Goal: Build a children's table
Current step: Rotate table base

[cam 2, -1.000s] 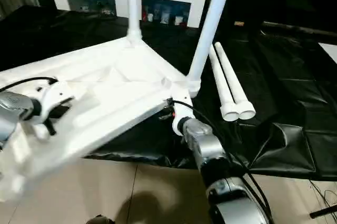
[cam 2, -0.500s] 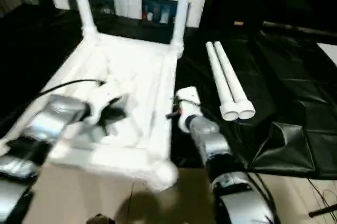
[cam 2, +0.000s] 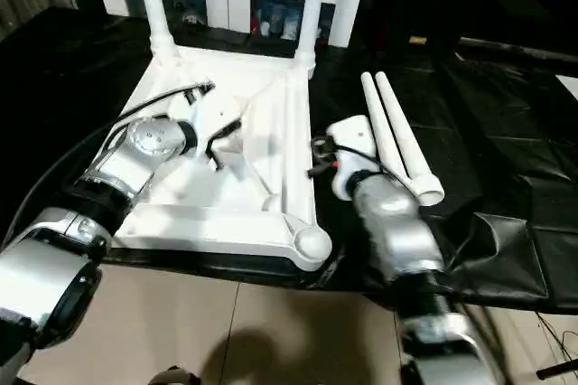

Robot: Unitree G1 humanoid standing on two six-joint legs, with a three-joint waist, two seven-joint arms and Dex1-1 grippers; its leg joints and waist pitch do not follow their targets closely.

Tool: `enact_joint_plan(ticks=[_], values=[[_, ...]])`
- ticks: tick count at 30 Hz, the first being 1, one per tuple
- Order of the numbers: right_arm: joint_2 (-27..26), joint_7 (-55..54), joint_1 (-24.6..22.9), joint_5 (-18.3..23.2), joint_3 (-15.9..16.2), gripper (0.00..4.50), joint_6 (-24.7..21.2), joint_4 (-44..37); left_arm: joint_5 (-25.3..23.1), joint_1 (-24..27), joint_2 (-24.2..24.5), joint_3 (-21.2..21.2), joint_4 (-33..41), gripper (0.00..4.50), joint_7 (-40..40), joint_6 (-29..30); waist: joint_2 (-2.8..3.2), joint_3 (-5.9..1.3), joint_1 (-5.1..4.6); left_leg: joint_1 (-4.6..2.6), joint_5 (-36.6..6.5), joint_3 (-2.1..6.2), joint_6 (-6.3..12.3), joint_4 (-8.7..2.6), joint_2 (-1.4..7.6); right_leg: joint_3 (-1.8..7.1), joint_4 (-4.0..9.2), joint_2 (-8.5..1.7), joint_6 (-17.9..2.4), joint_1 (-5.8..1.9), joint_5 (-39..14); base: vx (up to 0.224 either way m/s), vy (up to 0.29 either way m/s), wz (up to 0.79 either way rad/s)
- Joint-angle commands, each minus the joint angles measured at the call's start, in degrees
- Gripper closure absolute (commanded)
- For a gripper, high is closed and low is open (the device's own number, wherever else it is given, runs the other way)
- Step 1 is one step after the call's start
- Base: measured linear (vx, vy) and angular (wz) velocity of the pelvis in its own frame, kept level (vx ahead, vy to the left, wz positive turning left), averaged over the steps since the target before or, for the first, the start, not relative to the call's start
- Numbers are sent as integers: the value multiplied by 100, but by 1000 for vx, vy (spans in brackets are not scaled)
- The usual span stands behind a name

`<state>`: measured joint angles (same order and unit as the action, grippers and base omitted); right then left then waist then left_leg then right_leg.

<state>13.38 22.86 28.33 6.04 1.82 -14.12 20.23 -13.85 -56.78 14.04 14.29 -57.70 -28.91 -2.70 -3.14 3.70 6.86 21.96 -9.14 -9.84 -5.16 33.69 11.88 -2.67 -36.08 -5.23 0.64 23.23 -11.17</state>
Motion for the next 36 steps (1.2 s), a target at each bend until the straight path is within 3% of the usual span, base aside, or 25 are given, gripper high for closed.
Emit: enact_joint_plan(ticks=[1,2,4,5,6,9,10,11,13,17,20,21,22,25,26,28,29,31,34,36], values=[[204,307,-156,74,40,446,-248,-418,55,-23,-115,-110,-63,450,89,-168,35,-475,33,-119,-910,-13,129,-350,46,173,348,-226,-1262,-366,175,0,0,0],[471,747,-377,194,101,446,-499,-937,241,-2,-138,-233,60,450,-114,-300,25,-469,54,-110,-873,-11,178,-344,46,172,351,-217,-1263,-379,227,0,0,0],[582,914,-478,265,129,446,-643,-1179,344,-8,-136,-279,75,450,-260,-382,14,-464,89,-105,-854,-5,271,-345,56,174,347,-233,-1276,-378,255,0,0,0],[1040,1512,-814,524,230,446,-947,-1822,1054,322,-18,-356,952,450,-1793,85,-27,-462,91,-96,-832,-10,280,-347,53,169,345,-239,-1286,-382,222,0,0,0],[1216,1710,-934,622,258,446,-1061,-2041,1331,476,51,-331,1342,450,-2388,280,-31,-433,168,-100,-814,-9,317,-357,92,182,340,-276,-1387,-392,135,0,0,0],[1452,1928,-1086,747,277,446,-1210,-2310,1675,761,243,-171,2023,450,-3156,633,-7,-441,147,-105,-902,-18,312,-360,112,177,312,-265,-1495,-344,89,0,0,0],[1650,2088,-1211,803,282,446,-1268,-2485,1947,1100,603,132,2809,450,-3746,1090,-19,-432,135,-102,-957,-30,312,-363,105,178,337,-252,-1472,-324,-13,0,0,0],[1840,2259,-1343,907,259,446,-1399,-2678,2236,1447,996,439,3605,450,-4292,1582,17,-433,130,-96,-977,-17,268,-381,133,187,315,-265,-1440,-329,-87,0,0,0],[2128,2521,-1563,1019,207,446,-1609,-2976,2435,1920,1530,857,4533,450,-4802,2008,41,-424,113,-138,-1112,-27,175,-390,149,190,305,-238,-1395,-286,-214,0,0,0],[2467,2794,-1843,1174,155,446,-1917,-3342,2037,2381,1878,1159,5003,450,-5008,2036,68,-351,111,-185,-1806,-40,-24,-456,146,217,477,-236,-1076,-209,-1379,0,0,0],[2625,2906,-1969,1200,231,446,-2045,-3496,1796,2605,1857,1266,5141,450,-5100,2083,85,-326,116,-198,-2105,-13,-146,-486,156,232,545,-261,-854,-187,-1970,0,0,0],[2667,2914,-2001,1171,268,446,-2070,-3519,1652,2645,1785,1301,5115,450,-4974,2017,65,-326,106,-178,-2137,-1,-182,-491,142,229,551,-267,-802,-195,-2097,0,0,0],[2679,2906,-2008,1152,281,446,-2071,-3522,1607,2649,1760,1313,5107,450,-4905,1996,92,-325,107,-172,-2152,8,-201,-496,141,228,555,-266,-772,-196,-2145,0,0,0],[2779,2850,-2053,1129,308,446,-2136,-3628,1245,2404,1617,1485,4834,450,-3970,2044,97,-347,113,-186,-2173,16,-218,-467,130,227,562,-260,-720,-192,-2086,0,0,0],[2789,2846,-2062,1113,308,446,-2153,-3648,1189,2362,1608,1499,4768,450,-3888,2013,74,-358,114,-166,-2073,20,-185,-464,117,224,554,-256,-689,-215,-2057,0,0,0],[2826,2812,-2097,1062,315,446,-2187,-3703,991,2270,1547,1467,4583,450,-3717,1961,125,-361,109,-141,-1992,30,-185,-464,105,214,555,-246,-669,-224,-2016,0,0,0],[2835,2778,-2117,1043,313,446,-2199,-3726,893,2207,1523,1440,4463,450,-3659,1927,109,-365,103,-143,-1944,23,-181,-457,98,214,563,-235,-651,-222,-1963,0,0,0],[2833,2748,-2134,1036,305,446,-2209,-3739,820,2136,1506,1424,4330,450,-3588,1912,111,-382,107,-140,-1903,23,-166,-450,96,220,553,-243,-690,-232,-1893,0,0,0],[2819,2669,-2187,999,313,446,-2200,-3762,579,2022,1482,1429,4002,450,-3432,1779,182,-402,105,-133,-1816,31,-156,-446,91,215,527,-231,-762,-240,-1646,0,0,0],[2800,2615,-2201,973,313,446,-2195,-3774,490,1966,1462,1449,3829,450,-3289,1690,187,-406,97,-144,-1896,28,-169,-440,84,211,533,-219,-785,-243,-1601,0,0,0]])
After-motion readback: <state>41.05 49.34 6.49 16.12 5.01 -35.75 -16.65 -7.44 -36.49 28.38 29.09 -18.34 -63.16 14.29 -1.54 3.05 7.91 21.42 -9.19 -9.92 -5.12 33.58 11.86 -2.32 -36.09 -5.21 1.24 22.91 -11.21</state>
